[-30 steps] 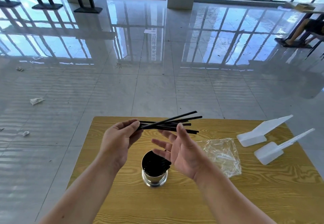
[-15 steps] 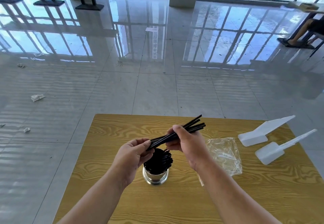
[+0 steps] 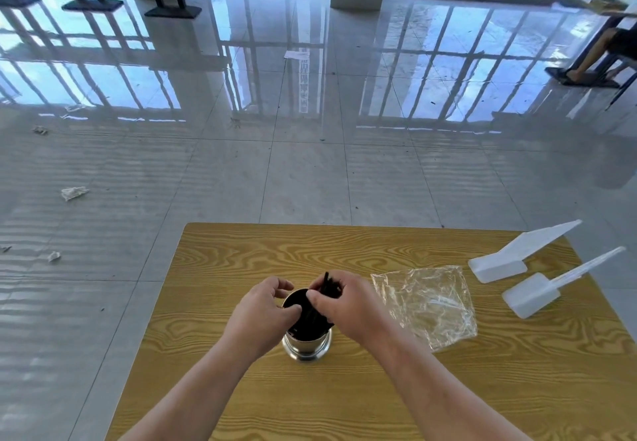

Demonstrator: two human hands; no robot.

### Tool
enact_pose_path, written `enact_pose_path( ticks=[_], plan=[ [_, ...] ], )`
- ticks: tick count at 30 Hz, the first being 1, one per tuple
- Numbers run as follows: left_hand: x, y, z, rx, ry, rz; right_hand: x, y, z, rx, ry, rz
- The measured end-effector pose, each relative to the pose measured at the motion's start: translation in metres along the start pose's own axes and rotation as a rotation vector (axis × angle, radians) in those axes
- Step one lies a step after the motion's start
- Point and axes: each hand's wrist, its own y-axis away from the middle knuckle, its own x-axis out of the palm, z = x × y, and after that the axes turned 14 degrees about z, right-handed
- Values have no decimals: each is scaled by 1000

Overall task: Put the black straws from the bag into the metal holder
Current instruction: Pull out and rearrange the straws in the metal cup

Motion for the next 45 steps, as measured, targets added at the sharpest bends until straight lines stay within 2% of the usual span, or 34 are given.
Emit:
enact_pose_path(
  ticks=[4,9,13,16,21,45],
  plan=[
    [4,-2,-5,10,-75,75,-2,2,-6,16,91,-38],
    [17,-4,-10,36,-183,153,-8,8,-18,91,257,-176],
    [29,-8,-15,78,-327,185,-5,12,-28,211,185,-46],
    [36,-11,-20,105,-396,157,3,11,-30,204,76,44],
    [40,-15,-20,153,-427,70,3,12,-29,159,26,20],
    [-6,-10,-32,325,-504,-113,-5,11,-25,132,183,-32]
  ],
)
